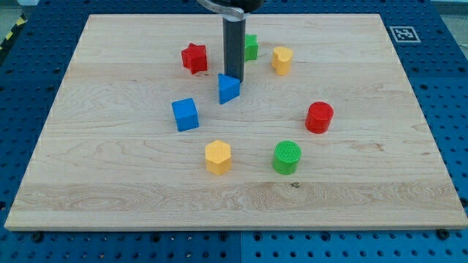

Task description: Slide the blue triangle to the center

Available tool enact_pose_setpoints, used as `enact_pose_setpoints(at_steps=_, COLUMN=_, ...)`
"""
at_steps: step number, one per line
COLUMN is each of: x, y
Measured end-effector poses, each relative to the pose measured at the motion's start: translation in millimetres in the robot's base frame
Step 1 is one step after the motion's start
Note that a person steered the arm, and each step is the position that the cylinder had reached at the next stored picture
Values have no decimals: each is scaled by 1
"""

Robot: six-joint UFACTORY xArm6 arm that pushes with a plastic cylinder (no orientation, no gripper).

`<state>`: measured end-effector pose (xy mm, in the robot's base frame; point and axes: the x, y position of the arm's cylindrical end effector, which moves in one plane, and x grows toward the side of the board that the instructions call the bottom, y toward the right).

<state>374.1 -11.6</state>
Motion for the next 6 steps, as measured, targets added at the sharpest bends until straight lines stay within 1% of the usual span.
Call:
enact_pose_setpoints(at_steps=1, x=-3, y=-21)
enact_pose_setpoints(at_steps=2, x=-1, y=-29)
enact_pose_setpoints(at_steps=4, x=44, y=-13)
enact_pose_setpoints(at_steps=6, x=39, y=22)
